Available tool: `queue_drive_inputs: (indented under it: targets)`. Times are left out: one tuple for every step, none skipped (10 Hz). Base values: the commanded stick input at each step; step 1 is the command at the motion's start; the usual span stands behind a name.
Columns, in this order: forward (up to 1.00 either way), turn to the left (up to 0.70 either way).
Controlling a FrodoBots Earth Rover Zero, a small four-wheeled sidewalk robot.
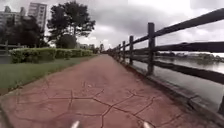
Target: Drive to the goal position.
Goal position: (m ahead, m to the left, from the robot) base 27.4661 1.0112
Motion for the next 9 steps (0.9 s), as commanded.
queue_drive_inputs:
  targets:
    - [0.50,0.00]
    - [0.50,0.21]
    - [0.50,0.44]
    - [0.50,0.50]
    - [0.50,0.29]
    - [0.50,0.00]
    - [0.50,0.00]
    - [0.50,0.00]
    - [0.50,0.00]
